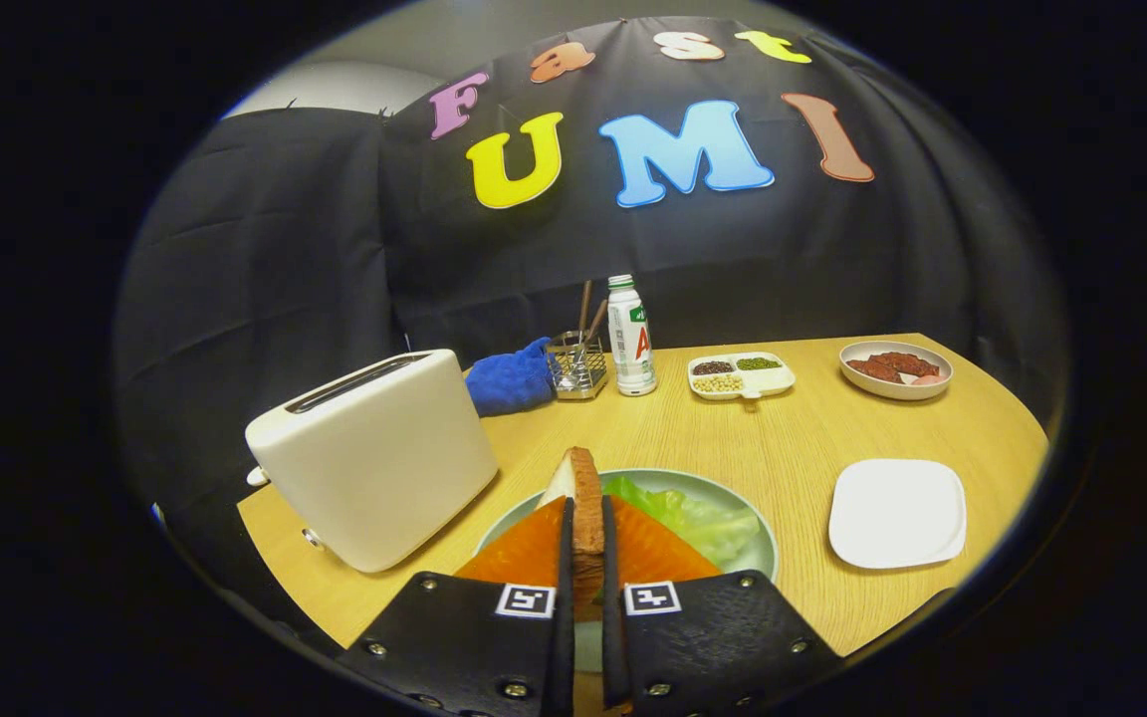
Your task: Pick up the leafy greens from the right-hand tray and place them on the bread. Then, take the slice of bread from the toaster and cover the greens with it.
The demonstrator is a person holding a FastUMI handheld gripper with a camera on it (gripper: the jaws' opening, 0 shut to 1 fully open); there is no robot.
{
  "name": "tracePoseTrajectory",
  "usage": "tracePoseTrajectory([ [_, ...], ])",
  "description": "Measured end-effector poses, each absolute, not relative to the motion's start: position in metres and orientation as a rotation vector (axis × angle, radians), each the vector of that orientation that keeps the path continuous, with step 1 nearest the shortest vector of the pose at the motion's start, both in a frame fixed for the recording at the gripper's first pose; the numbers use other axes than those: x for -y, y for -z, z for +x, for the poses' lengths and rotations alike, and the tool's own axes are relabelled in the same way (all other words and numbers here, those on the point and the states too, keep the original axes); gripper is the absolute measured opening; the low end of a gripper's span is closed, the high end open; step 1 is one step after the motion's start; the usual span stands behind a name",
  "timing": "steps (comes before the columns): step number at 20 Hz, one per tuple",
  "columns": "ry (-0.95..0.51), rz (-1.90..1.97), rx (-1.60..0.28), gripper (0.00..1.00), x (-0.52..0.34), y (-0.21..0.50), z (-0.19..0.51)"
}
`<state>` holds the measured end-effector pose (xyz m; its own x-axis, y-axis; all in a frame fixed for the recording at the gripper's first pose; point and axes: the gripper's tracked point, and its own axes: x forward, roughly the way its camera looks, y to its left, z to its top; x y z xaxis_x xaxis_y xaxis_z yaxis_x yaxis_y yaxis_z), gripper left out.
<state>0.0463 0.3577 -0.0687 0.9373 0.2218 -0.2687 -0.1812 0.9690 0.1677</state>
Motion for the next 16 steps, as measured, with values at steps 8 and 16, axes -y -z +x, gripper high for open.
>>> tracePoseTrajectory([
  [8, -0.159, 0.109, -0.296, 0.2, -0.332, 0.075, 0.057],
  [16, -0.1, 0.013, -0.277, 0.29, -0.305, 0.074, 0.065],
])
